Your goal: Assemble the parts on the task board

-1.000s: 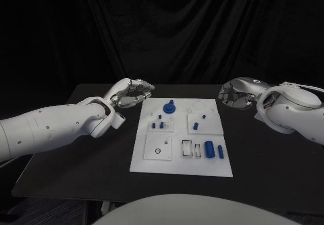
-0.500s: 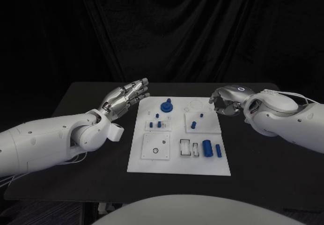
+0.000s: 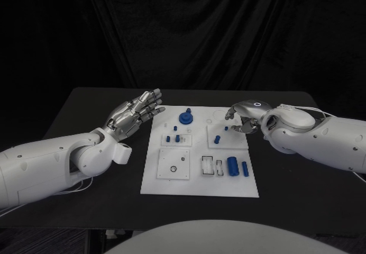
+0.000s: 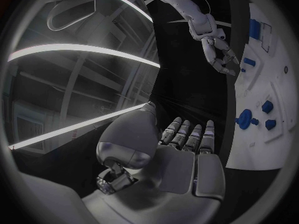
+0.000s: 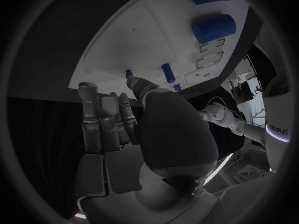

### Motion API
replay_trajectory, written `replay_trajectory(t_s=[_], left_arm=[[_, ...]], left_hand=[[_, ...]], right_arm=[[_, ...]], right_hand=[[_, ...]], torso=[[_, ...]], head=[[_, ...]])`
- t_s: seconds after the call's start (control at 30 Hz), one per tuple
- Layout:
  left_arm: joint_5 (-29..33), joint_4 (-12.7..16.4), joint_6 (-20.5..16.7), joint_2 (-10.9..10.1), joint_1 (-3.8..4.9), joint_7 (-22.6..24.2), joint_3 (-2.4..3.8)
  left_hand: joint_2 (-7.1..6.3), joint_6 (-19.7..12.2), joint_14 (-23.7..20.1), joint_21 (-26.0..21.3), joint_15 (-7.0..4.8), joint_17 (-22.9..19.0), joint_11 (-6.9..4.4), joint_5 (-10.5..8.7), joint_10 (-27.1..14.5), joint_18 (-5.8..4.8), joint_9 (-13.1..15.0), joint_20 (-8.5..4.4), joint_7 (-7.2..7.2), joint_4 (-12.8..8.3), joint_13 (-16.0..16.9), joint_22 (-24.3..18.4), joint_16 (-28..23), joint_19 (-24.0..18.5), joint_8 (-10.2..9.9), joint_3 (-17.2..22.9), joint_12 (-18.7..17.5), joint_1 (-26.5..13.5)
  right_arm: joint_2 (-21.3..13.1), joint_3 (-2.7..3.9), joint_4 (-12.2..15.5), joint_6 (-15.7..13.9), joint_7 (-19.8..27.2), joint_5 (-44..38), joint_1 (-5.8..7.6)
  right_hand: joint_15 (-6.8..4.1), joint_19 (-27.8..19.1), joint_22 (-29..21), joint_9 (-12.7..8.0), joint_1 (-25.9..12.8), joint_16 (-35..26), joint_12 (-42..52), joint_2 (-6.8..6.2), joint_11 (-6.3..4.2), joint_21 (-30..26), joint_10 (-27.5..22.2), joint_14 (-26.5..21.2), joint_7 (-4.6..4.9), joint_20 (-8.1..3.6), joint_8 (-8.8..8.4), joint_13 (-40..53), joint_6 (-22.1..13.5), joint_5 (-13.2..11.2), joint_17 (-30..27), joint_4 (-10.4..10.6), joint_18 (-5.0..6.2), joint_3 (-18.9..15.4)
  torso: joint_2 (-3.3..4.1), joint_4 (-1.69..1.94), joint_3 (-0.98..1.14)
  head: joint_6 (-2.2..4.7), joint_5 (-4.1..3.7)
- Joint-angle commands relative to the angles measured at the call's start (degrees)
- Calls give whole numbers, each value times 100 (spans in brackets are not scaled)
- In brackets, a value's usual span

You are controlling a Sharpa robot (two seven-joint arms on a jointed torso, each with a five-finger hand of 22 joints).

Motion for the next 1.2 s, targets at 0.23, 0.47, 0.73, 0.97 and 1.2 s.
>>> replay_trajectory(t_s=[0.23, 0.47, 0.73, 0.97, 1.2], left_arm=[[91, -2, 247, -5, -14, 1122, 5], [91, 11, 268, -12, -15, 1078, 5], [91, -10, 298, -7, -16, 1024, 5], [91, -43, 335, 10, -19, 959, 4], [91, -70, 380, 23, -26, 913, 4]], left_hand=[[110, 116, -7, -53, 93, 9, 41, 347, -22, 66, 15, 112, 76, -45, 2, -38, 94, 67, 12, -156, 148, 280], [157, 141, 43, -23, 204, 22, 51, 535, -35, 76, 17, 239, 73, -59, 1, 20, 194, 185, 13, -187, 189, 472], [170, 141, 92, 38, 272, 35, 74, 607, -46, 121, 17, 350, 69, -61, 2, 150, 282, 333, 12, -197, 212, 581], [138, 172, 100, 65, 311, 36, 71, 982, -85, 176, 23, 441, 94, -311, -2, 158, 310, 431, 18, -84, 199, 893], [140, 217, 103, 67, 326, 37, 66, 1038, -103, 181, 30, 459, 136, -379, -5, 152, 319, 449, 26, -42, 184, 950]], right_arm=[[135, 15, -195, -116, 143, -39, -101], [186, 19, -246, -119, 189, -25, -170], [226, 25, -297, -159, 227, -22, -226], [285, 31, -387, -228, 286, 25, -270], [335, 40, -458, -266, 341, 101, -318]], right_hand=[[27, 48, 312, -49, 5, 24, -54, 46, -12, -7, 244, -11, 33, -3, -92, -189, 173, 57, -95, 18, -20, -28], [-12, 101, 334, -51, -1, 58, -75, 49, -61, 21, 569, 4, 32, -38, -121, -346, 339, 82, -140, 22, -27, 36], [-83, 171, 373, 21, 78, 102, -122, 57, -133, 80, 886, 37, 54, -111, -74, -500, 637, 341, -178, -71, -38, 195], [-102, 143, 375, 89, 83, 65, -159, 65, -155, 51, 1000, -9, 60, -135, -21, -570, 809, 471, -262, -126, -34, 250], [-148, 151, 394, 253, 122, 88, -217, 145, -196, 122, 1189, 2, 48, -181, 109, -668, 1074, 774, -281, -242, -38, 317]], torso=[[57, 14, 1], [45, 15, -10], [39, 42, -31], [43, 28, -36], [44, 21, -37]], head=[[2, -26], [2, -24], [2, -53], [2, -55], [2, -50]])
